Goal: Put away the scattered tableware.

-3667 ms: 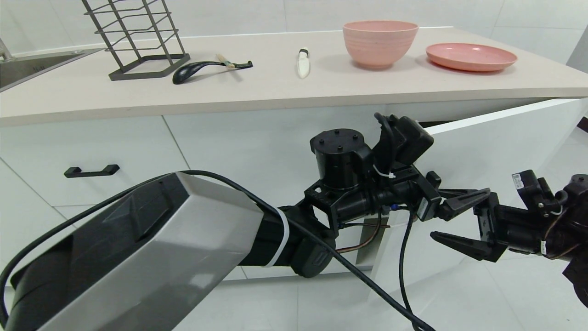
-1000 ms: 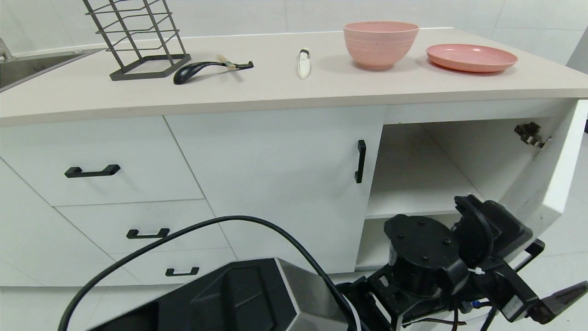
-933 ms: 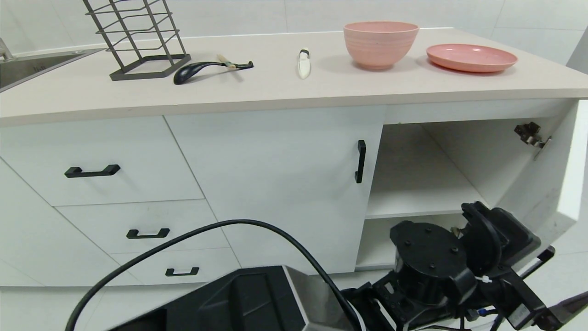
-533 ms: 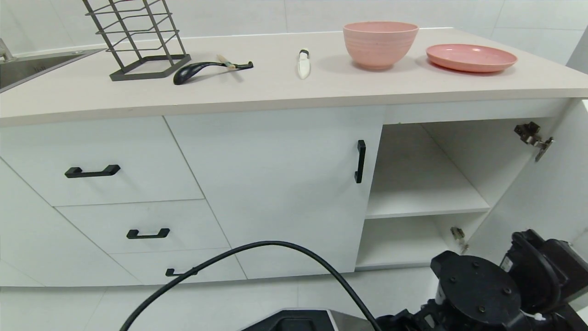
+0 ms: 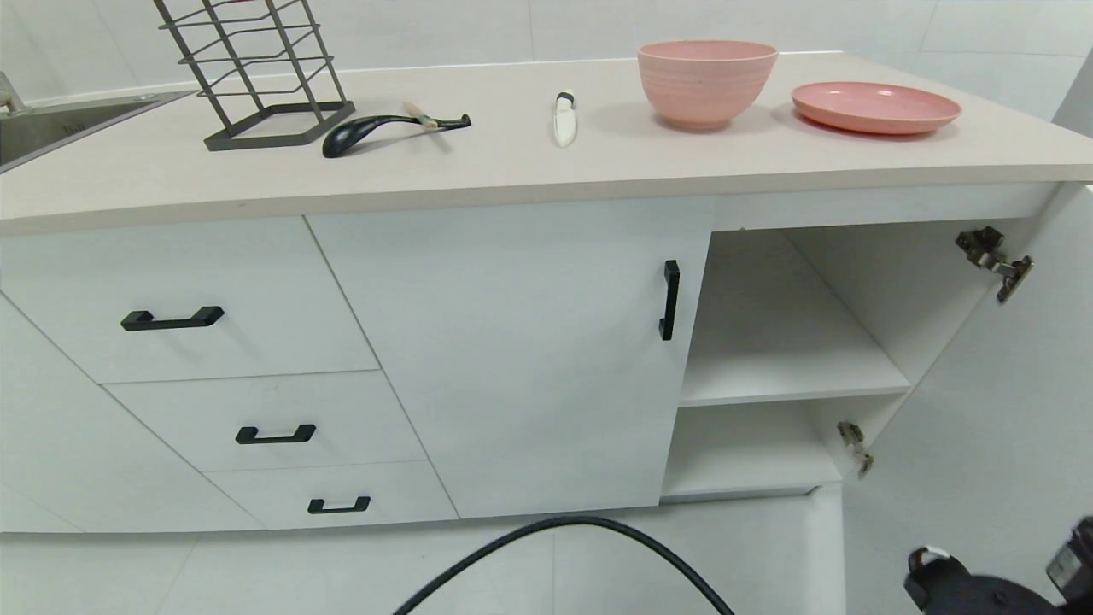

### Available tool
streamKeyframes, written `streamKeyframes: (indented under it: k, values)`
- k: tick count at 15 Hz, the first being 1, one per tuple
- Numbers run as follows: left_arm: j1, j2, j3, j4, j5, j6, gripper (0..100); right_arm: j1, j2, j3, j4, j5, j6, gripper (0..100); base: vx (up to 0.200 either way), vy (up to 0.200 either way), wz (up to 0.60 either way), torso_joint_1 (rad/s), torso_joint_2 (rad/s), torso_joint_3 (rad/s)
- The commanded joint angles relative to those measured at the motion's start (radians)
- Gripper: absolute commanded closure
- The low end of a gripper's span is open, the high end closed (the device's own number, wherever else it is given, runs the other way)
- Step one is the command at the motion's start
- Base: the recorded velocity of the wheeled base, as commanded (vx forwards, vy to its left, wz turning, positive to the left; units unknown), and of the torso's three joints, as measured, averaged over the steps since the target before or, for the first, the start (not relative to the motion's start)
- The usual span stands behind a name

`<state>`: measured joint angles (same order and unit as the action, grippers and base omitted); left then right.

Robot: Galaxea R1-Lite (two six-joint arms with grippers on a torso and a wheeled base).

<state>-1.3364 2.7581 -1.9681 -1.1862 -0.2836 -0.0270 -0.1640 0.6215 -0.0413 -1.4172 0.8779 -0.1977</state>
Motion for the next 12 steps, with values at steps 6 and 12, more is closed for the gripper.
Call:
streamKeyframes:
  k: [6, 12]
  values:
    - [0.046, -0.002, 0.008, -0.076, -0.002, -0.031, 0, 0.001, -0.022, -0.106, 0.0, 0.0, 0.0, 0, 0.0, 0.0, 0.0, 0.0, 0.0, 0.0]
    - [0.134, -0.499, 0.91, -0.273, 0.001, -0.057, 0, 0.092, 0.006, 0.027, 0.001, -0.011, -0.008, 0, 0.0, 0.0, 0.0, 0.0, 0.0, 0.0]
